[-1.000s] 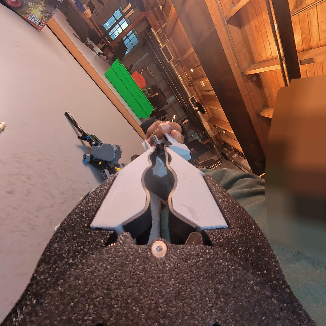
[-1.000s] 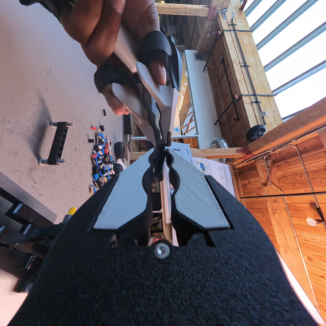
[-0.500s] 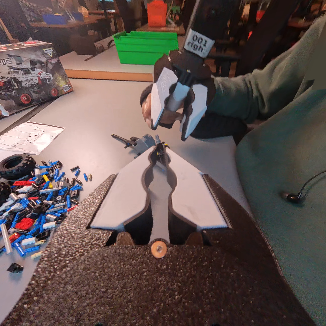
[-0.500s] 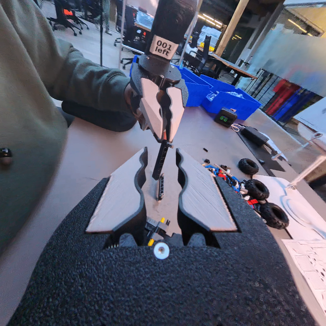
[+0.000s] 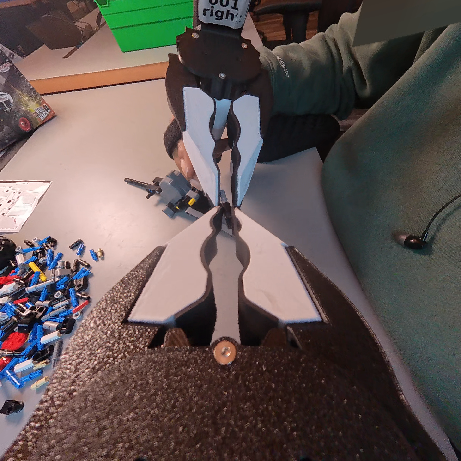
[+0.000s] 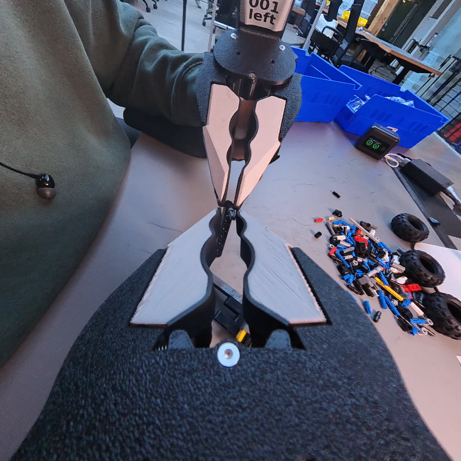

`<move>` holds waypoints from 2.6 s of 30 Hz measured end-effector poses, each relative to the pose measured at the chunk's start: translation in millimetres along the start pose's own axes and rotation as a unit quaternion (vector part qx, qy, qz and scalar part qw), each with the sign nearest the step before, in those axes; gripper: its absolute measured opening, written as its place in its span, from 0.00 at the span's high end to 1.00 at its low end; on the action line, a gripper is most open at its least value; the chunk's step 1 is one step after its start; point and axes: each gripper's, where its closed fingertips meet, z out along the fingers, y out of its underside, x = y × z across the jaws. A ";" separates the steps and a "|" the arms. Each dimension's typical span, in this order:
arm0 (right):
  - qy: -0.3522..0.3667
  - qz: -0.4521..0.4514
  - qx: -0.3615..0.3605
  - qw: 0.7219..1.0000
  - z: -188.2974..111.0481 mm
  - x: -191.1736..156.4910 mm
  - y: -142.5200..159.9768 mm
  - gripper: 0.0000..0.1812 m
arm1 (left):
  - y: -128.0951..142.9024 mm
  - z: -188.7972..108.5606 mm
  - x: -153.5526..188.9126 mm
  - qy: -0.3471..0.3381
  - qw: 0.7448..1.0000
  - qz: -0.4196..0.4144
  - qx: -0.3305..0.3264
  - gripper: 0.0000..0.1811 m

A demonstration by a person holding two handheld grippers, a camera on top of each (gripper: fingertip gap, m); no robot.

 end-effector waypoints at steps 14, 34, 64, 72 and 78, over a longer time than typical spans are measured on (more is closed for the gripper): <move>0.004 0.058 0.137 0.989 -12.6 10.5 -36.7 0.97 | -18.6 -5.9 -2.7 0.018 0.994 -0.065 0.084 0.86; 0.015 0.066 0.151 0.986 -12.6 11.2 -46.8 0.98 | -31.2 -8.2 -2.6 -0.011 0.994 -0.041 0.100 0.96; -0.062 0.195 0.272 0.940 -30.8 14.5 -77.8 0.99 | -74.6 -31.4 -3.5 -0.049 0.986 -0.012 0.159 0.97; -0.027 0.214 0.271 0.938 -46.8 28.2 -58.7 1.00 | -96.0 -99.8 -32.0 -0.105 0.957 -0.043 0.268 0.97; 0.021 0.163 0.265 0.950 -43.4 38.8 -75.6 1.00 | -87.7 -73.0 -32.6 -0.054 0.966 -0.063 0.246 0.97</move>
